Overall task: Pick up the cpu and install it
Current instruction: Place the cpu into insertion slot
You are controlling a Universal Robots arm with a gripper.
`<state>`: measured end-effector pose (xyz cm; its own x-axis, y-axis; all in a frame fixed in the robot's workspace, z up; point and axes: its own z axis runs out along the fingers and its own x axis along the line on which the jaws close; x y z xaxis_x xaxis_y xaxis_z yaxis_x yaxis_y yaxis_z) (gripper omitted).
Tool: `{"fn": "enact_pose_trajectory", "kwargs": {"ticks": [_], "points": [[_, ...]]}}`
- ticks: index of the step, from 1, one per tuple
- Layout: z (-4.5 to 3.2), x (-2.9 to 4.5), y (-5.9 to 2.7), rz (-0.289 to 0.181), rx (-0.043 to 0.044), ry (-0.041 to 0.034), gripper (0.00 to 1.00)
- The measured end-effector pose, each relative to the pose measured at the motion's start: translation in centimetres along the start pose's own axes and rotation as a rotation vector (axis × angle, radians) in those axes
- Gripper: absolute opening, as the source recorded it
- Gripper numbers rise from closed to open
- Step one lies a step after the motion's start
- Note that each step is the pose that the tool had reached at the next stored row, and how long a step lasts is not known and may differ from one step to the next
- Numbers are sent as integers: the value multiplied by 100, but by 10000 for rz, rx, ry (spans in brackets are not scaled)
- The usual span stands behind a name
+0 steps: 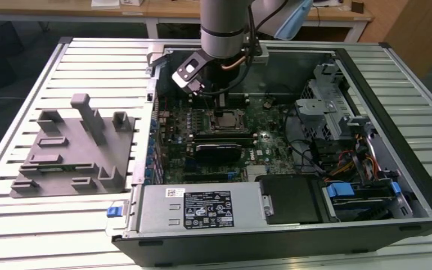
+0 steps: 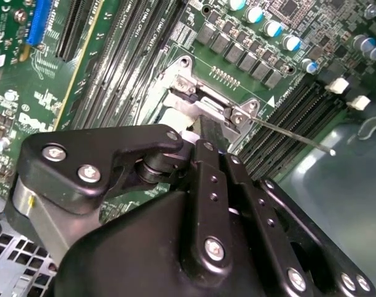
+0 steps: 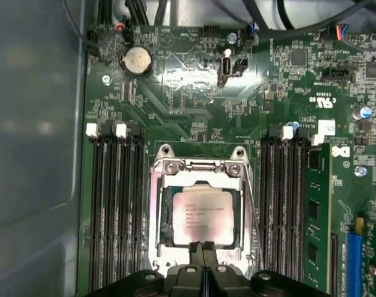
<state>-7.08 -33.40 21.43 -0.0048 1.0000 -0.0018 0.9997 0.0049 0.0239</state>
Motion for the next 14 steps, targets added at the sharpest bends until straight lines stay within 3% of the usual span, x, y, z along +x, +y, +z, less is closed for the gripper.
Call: {"fn": "enact_pose_trajectory", "kwargs": {"ticks": [8,14], "points": [[120,0,-6,-28,0,4,11],[145,0,1,-31,2,3,11]]}}
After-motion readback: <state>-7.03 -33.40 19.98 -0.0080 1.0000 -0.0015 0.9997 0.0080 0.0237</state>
